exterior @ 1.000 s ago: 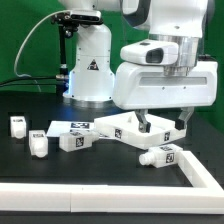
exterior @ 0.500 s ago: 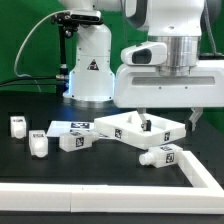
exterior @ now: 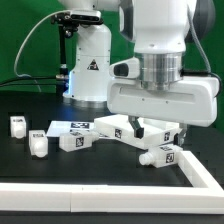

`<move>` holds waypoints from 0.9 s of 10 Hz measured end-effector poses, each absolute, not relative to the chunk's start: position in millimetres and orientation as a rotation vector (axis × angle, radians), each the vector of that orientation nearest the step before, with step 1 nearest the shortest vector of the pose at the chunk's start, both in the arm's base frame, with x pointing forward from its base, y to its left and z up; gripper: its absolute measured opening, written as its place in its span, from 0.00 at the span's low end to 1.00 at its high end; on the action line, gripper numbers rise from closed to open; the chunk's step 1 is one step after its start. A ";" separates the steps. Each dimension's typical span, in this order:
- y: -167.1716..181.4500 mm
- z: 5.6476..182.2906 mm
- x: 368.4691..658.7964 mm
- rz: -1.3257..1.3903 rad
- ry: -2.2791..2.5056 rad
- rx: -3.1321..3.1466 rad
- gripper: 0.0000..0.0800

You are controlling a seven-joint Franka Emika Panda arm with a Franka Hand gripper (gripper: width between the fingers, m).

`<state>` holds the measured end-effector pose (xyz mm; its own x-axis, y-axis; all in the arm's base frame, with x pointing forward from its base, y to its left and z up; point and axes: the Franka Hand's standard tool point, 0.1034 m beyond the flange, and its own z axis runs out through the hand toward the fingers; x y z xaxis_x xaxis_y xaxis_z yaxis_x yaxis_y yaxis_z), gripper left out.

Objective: Assemble one leg

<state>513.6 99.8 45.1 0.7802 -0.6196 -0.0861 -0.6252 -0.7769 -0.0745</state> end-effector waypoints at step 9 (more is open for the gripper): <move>101.1 9.3 504.1 0.188 1.372 -2.670 0.66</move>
Offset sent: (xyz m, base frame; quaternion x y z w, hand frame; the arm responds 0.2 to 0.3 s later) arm 0.0040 -0.0034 -0.0272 0.0149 -0.0403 0.1547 0.9870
